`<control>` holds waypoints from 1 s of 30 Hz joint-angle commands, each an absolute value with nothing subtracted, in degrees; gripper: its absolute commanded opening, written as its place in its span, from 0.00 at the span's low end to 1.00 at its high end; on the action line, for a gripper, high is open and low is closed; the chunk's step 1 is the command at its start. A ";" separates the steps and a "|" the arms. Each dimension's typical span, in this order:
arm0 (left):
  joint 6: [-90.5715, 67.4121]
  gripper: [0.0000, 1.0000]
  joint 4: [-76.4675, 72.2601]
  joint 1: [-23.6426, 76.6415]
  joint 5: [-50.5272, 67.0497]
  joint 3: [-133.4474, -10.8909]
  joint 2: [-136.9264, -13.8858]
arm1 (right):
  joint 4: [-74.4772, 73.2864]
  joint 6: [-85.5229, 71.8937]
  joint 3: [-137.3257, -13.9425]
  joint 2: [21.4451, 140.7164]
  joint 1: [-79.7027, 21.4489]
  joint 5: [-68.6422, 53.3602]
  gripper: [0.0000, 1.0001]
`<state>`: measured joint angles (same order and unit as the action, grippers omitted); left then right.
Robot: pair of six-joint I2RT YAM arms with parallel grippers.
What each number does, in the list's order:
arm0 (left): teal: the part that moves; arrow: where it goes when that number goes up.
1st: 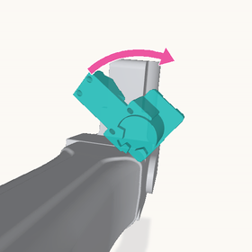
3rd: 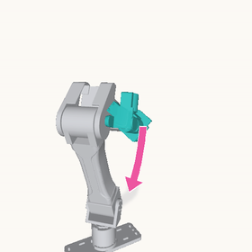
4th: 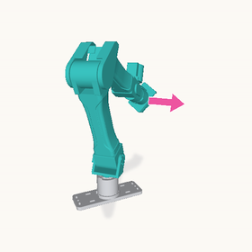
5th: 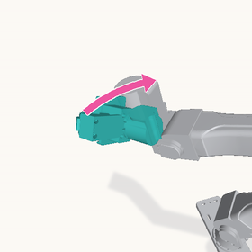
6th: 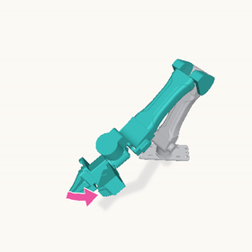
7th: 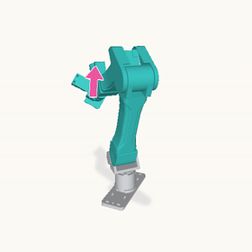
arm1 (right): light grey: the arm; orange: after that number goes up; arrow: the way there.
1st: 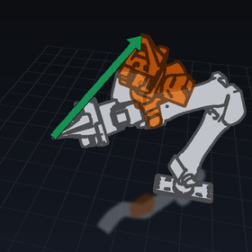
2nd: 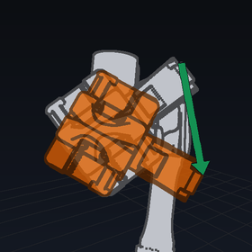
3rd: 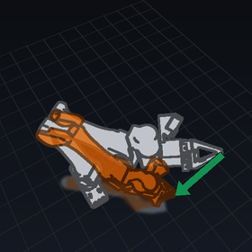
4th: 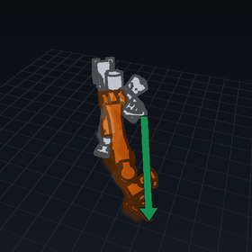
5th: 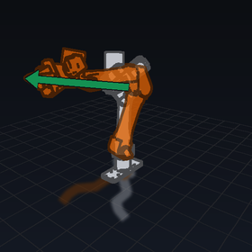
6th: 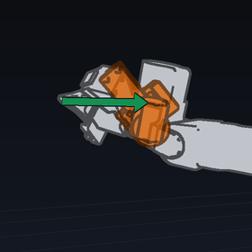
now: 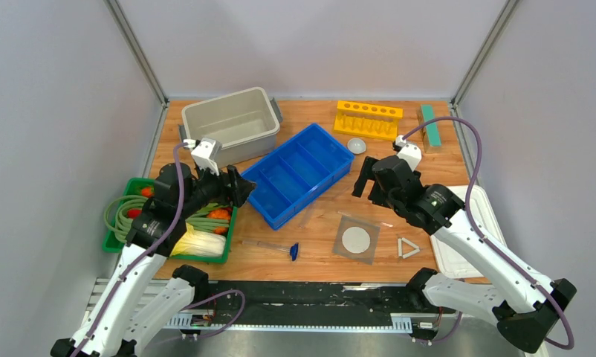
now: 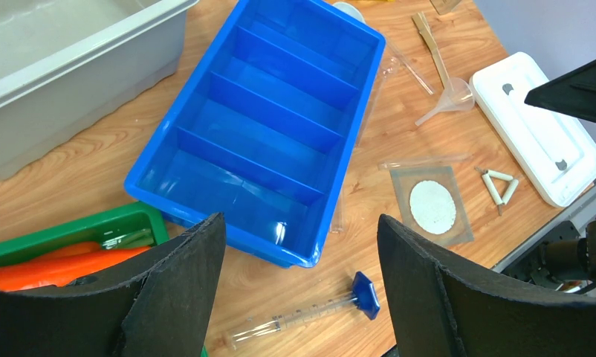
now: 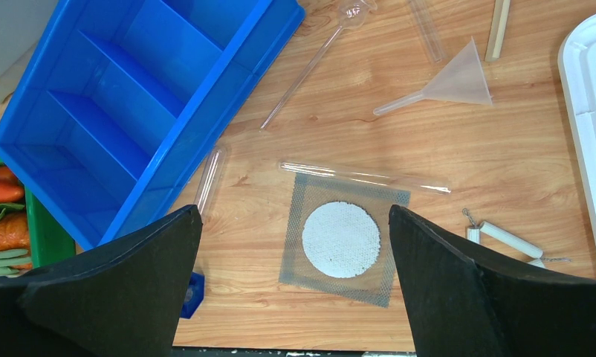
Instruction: Organize the chemistry lab equipment
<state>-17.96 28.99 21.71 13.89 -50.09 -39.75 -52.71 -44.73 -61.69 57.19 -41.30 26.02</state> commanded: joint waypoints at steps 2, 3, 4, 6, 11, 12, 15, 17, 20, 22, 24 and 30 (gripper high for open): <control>-18.63 0.82 28.21 21.53 14.33 -51.68 -39.02 | -51.77 -46.76 -61.87 55.90 -41.13 27.16 1.00; -18.63 0.82 28.21 21.53 14.33 -51.68 -38.94 | -51.85 -46.93 -61.87 55.90 -41.13 27.16 1.00; -18.72 0.82 28.21 21.45 14.33 -51.77 -38.94 | -51.94 -47.02 -61.87 55.90 -41.13 27.07 1.00; -18.72 0.82 28.21 21.53 14.33 -51.68 -38.76 | -52.03 -47.37 -61.79 55.90 -41.13 26.90 1.00; -18.55 0.81 28.74 21.53 12.75 -51.85 -38.15 | -51.59 -49.39 -60.82 56.42 -41.13 25.58 1.00; -18.46 0.81 29.00 21.45 12.05 -51.86 -37.71 | -51.50 -50.61 -60.39 56.60 -41.13 25.05 1.00; -18.46 0.80 29.53 21.53 8.89 -51.86 -36.57 | -47.83 -50.45 -58.54 57.39 -41.22 17.87 0.93; -18.37 0.79 29.97 21.45 6.78 -51.85 -35.60 | -42.91 -50.80 -56.18 57.83 -41.22 10.40 0.87; -18.19 0.79 30.76 21.53 3.09 -51.94 -34.11 | -32.91 -52.55 -50.91 59.06 -42.53 3.09 0.76; -18.11 0.79 31.64 21.53 0.28 -52.12 -33.58 | -28.32 -54.13 -49.14 61.07 -44.55 1.24 0.69; -18.11 0.79 32.51 21.45 -2.45 -52.29 -33.05 | -26.37 -54.75 -49.30 64.49 -47.27 1.67 0.64; -18.37 0.82 34.19 21.53 -6.94 -52.91 -32.78 | -28.65 -55.46 -55.01 77.15 -55.36 4.65 0.57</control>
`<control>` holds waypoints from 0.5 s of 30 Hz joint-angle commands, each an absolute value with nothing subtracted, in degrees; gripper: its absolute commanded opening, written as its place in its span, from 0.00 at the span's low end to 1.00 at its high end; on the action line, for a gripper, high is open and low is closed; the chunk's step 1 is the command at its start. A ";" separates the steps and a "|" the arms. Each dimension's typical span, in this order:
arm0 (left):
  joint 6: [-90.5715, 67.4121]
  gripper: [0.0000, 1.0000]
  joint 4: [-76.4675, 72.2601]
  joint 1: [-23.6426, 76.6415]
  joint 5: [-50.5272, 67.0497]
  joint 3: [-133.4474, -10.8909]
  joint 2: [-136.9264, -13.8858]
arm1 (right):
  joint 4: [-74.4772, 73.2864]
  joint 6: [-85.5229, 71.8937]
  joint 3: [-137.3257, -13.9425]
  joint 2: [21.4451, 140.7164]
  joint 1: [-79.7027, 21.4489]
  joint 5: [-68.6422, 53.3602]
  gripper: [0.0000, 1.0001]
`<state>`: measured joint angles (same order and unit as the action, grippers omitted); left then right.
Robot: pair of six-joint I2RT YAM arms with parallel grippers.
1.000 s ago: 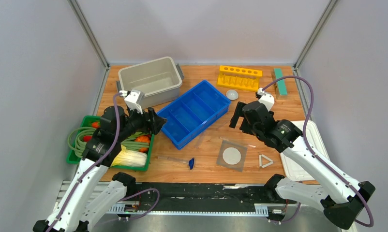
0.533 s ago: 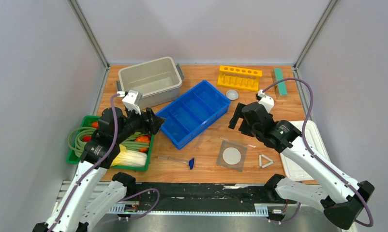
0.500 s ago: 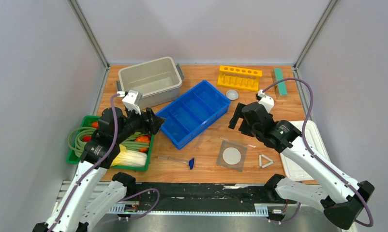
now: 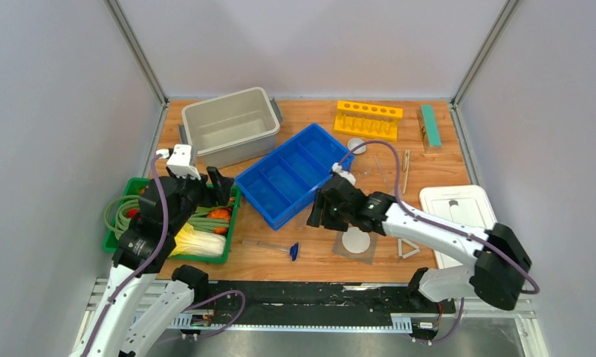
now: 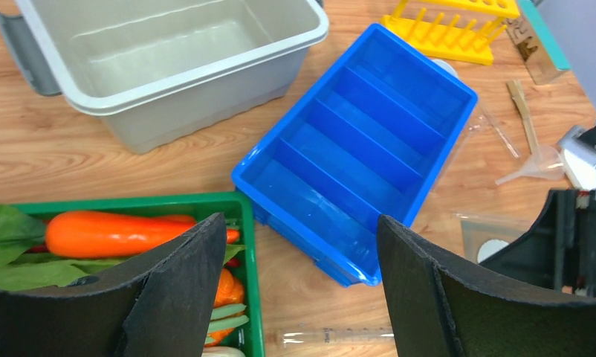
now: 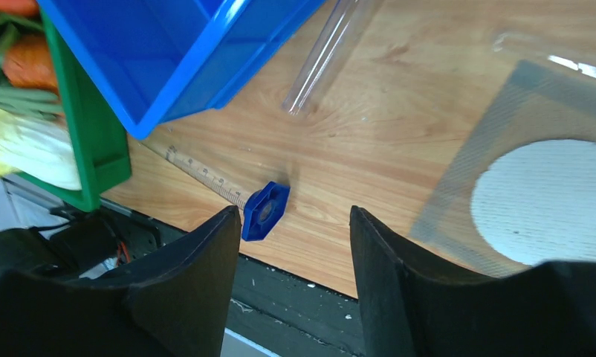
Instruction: Organize the chemistry lab equipment
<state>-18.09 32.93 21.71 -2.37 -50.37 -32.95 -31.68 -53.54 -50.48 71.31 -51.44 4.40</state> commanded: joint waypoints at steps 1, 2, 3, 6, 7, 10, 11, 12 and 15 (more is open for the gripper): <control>-18.37 0.82 34.10 21.45 -7.03 -52.91 -32.61 | -28.57 -55.63 -55.80 79.34 -56.59 4.57 0.56; -18.37 0.82 34.10 21.53 -6.94 -52.74 -32.61 | -28.56 -55.37 -56.51 81.28 -57.65 4.40 0.56; -18.28 0.82 34.10 21.53 -6.86 -52.82 -32.43 | -28.74 -55.20 -57.38 83.30 -58.79 4.48 0.55; -18.28 0.82 33.93 21.45 -7.12 -52.65 -31.99 | -29.44 -55.28 -59.76 88.23 -61.08 4.66 0.54; -18.28 0.82 34.01 21.45 -7.21 -52.65 -32.08 | -29.18 -55.63 -60.11 89.29 -61.43 4.31 0.53; -18.28 0.82 33.84 21.53 -6.59 -52.56 -32.26 | -27.08 -57.39 -60.03 91.40 -62.31 2.64 0.51; -18.28 0.82 33.75 21.53 -6.59 -52.56 -32.17 | -26.64 -58.00 -59.86 91.84 -62.58 2.55 0.51; -18.28 0.82 33.75 21.45 -6.50 -52.56 -32.25 | -26.37 -58.44 -59.85 92.11 -62.75 2.64 0.50; -18.28 0.82 33.75 21.53 -6.68 -52.56 -32.17 | -27.07 -59.67 -59.85 93.16 -62.75 2.38 0.48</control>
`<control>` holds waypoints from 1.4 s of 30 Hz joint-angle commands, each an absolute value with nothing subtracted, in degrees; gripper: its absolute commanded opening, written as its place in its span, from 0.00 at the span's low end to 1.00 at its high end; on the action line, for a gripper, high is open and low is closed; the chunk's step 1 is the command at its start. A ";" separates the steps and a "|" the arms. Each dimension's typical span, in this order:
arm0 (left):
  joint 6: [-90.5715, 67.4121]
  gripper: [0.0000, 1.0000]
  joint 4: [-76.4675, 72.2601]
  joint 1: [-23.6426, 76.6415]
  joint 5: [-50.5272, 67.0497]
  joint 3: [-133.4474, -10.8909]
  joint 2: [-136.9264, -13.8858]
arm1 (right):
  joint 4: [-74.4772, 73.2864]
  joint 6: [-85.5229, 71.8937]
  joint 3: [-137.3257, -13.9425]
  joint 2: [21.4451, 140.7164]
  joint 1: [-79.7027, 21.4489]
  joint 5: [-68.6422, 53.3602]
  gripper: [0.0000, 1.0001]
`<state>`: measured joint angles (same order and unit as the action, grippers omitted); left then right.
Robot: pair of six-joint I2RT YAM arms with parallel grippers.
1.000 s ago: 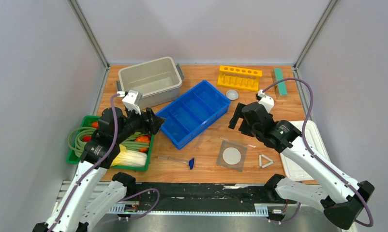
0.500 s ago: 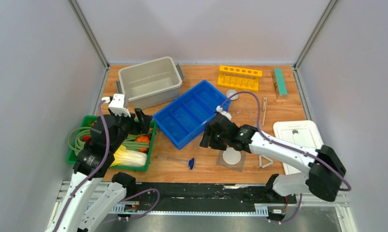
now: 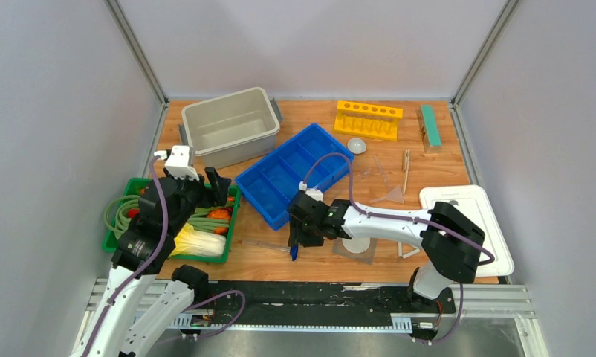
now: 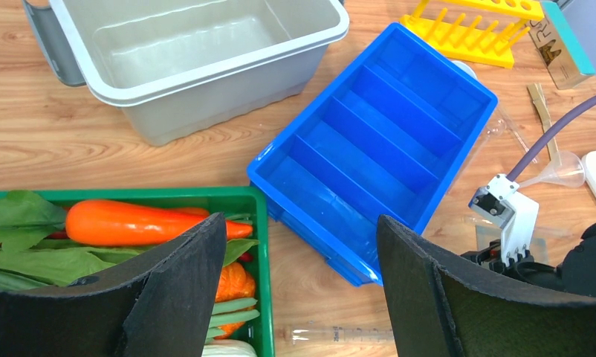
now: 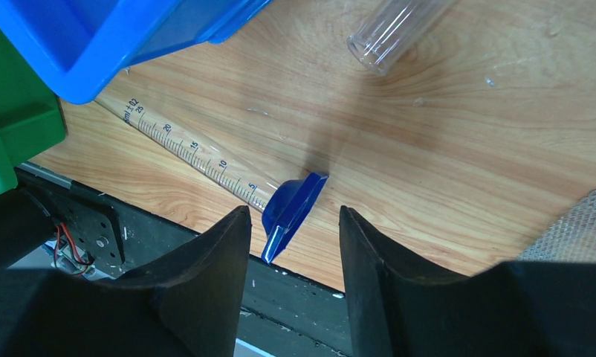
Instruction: Organize the chemistry lab equipment
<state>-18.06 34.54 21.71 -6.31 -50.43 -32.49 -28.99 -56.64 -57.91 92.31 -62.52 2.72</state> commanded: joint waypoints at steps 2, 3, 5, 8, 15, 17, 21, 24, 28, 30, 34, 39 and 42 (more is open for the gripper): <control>-18.28 0.82 33.66 21.45 -6.68 -52.47 -32.08 | -27.16 -60.29 -59.68 93.43 -62.93 2.02 0.47; -18.28 0.82 33.58 21.53 -6.59 -52.56 -32.08 | -26.55 -60.55 -59.33 93.51 -62.93 1.67 0.47; -18.28 0.82 33.57 21.53 -6.42 -52.38 -31.99 | -25.76 -61.26 -58.80 93.34 -63.02 1.06 0.46; -18.28 0.81 33.40 21.53 -6.24 -52.30 -32.08 | -25.05 -62.75 -58.10 93.16 -63.11 0.97 0.44; -18.37 0.81 33.31 21.53 -6.06 -52.29 -32.08 | -26.54 -65.74 -57.13 93.25 -63.11 2.98 0.38; -18.37 0.81 33.31 21.53 -6.06 -52.29 -31.99 | -27.16 -66.35 -57.22 93.51 -63.11 3.08 0.36; -18.37 0.81 33.40 21.53 -6.06 -52.12 -31.99 | -27.51 -66.97 -57.04 93.69 -63.19 2.90 0.35; -18.37 0.81 33.40 21.53 -6.06 -52.12 -31.91 | -27.51 -67.32 -56.60 92.99 -63.28 3.34 0.31; -18.46 0.81 33.31 21.53 -5.98 -52.21 -31.90 | -28.74 -68.11 -56.25 91.32 -63.19 5.27 0.25; -18.46 0.81 33.31 21.53 -5.89 -52.21 -31.90 | -29.35 -68.55 -55.99 90.53 -63.19 6.06 0.22; -18.46 0.81 33.22 21.53 -5.80 -52.12 -31.99 | -29.88 -69.08 -55.37 89.47 -63.19 7.56 0.08; -18.54 0.81 33.13 21.53 -5.54 -52.03 -32.08 | -30.85 -70.40 -54.49 87.55 -63.19 8.87 0.00; -18.63 0.81 33.05 21.53 -5.36 -52.03 -32.17 | -31.99 -71.28 -53.97 85.70 -63.11 10.28 0.00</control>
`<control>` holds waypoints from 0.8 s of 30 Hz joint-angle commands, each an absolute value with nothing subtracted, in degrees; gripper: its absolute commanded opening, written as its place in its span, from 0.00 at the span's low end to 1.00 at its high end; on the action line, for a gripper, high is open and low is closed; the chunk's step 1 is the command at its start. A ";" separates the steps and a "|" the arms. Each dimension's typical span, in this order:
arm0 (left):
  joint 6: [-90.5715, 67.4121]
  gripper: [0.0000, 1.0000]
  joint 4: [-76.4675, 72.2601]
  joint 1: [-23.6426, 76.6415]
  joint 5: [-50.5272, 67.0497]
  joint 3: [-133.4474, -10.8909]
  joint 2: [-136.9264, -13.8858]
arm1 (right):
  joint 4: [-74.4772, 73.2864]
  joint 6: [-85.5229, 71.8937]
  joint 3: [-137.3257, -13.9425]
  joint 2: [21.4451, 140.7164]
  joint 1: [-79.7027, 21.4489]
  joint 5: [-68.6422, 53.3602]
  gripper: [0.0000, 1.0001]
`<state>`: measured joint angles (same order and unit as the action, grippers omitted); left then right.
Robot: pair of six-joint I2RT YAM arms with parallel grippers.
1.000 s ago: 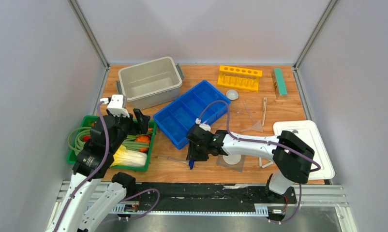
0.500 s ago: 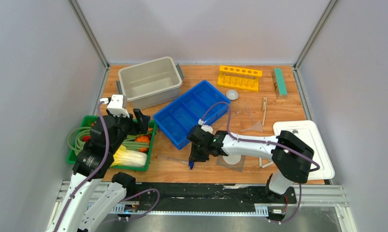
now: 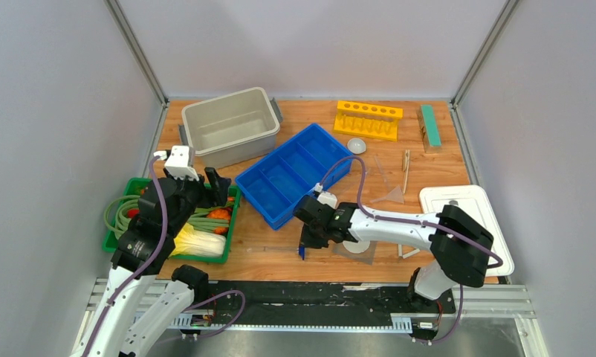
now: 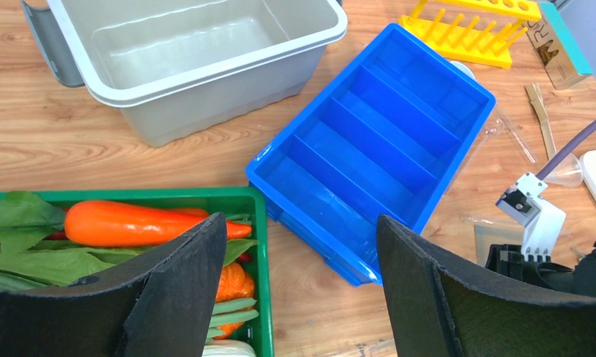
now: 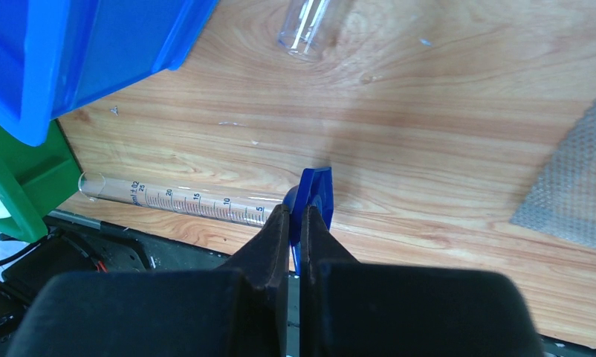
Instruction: Organize the chemistry lab equipment
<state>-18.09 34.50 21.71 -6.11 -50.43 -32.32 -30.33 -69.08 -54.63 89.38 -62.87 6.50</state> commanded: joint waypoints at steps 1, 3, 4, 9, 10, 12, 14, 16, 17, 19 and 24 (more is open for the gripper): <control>-18.63 0.81 32.96 21.53 -5.27 -52.03 -32.25 | -32.60 -71.63 -53.96 84.74 -63.11 10.72 0.00; -18.63 0.81 32.96 21.45 -5.10 -52.03 -32.26 | -33.57 -72.24 -53.79 82.89 -63.19 11.86 0.00; -18.63 0.81 32.87 21.53 -5.10 -52.03 -32.34 | -34.10 -72.42 -53.70 81.92 -63.19 12.30 0.00; -18.63 0.81 32.96 21.53 -5.10 -52.12 -32.26 | -36.64 -73.04 -54.22 76.56 -63.19 14.58 0.00; -18.72 0.81 32.96 21.53 -5.10 -51.95 -32.17 | -37.35 -73.12 -54.32 75.68 -63.19 15.37 0.00; -18.89 0.80 33.13 21.53 -5.53 -52.12 -32.26 | -38.32 -72.86 -55.10 74.27 -63.11 16.87 0.00; -18.90 0.80 33.31 21.53 -5.97 -52.21 -31.99 | -39.19 -72.95 -55.98 73.31 -62.84 19.76 0.00; -18.90 0.80 33.31 21.53 -6.06 -52.12 -31.91 | -39.46 -72.95 -56.69 72.69 -61.53 21.53 0.00; -18.90 0.80 33.31 21.53 -5.98 -52.12 -31.90 | -39.46 -72.69 -57.21 72.60 -60.57 21.97 0.00; -18.81 0.80 33.22 21.45 -5.80 -52.12 -31.90 | -39.38 -72.25 -58.44 72.69 -58.20 24.07 0.00; -18.72 0.80 33.22 21.45 -5.80 -52.03 -31.55 | -38.06 -71.11 -63.62 73.03 -52.13 28.29 0.00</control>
